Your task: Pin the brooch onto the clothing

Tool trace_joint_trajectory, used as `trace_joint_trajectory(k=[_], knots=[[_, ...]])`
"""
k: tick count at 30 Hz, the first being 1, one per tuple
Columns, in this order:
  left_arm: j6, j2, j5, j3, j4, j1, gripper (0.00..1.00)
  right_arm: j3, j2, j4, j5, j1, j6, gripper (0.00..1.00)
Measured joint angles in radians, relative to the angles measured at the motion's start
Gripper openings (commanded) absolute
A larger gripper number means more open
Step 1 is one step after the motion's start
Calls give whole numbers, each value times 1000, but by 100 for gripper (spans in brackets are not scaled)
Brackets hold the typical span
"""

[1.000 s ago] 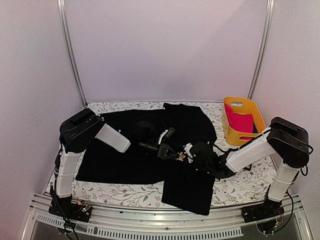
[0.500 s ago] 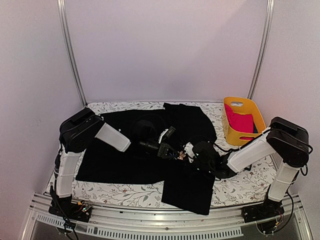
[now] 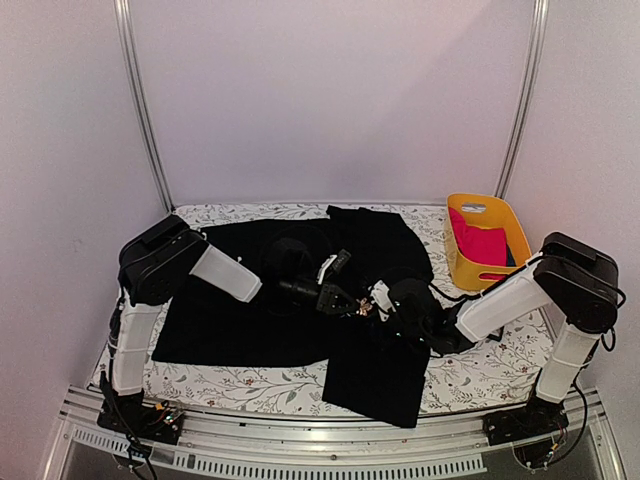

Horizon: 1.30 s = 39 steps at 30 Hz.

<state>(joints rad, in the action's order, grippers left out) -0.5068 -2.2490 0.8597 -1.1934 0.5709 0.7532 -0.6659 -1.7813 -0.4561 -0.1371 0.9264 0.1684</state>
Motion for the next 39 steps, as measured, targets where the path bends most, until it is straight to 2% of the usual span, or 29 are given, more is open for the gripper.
trace_joint_trajectory(k=[6,11,14,17,24,25,28,31,34,39], knots=[[0,0,-3,-2,-10,-1,0,-9,0,0,-4,-7,62,18],[-24,-1,4,-1,-8,-12,0,-10,2,-2,1,-11,99,32],[-48,-1,15,2,-6,-18,0,2,42,13,16,-11,97,39],[-63,-1,24,5,-7,-20,0,5,104,59,34,-13,96,41],[-90,-1,40,10,-5,-21,0,32,236,195,93,-18,127,38],[-93,-1,43,11,-3,-21,0,44,252,212,103,-18,137,35],[-98,-1,48,13,1,-21,0,85,298,254,130,-18,163,17],[-98,-1,50,13,1,-21,0,96,317,284,151,-23,181,10],[-95,-1,52,13,0,-21,0,93,321,293,180,-53,180,12],[-43,-1,51,12,-23,-20,0,79,332,316,235,-119,146,25]])
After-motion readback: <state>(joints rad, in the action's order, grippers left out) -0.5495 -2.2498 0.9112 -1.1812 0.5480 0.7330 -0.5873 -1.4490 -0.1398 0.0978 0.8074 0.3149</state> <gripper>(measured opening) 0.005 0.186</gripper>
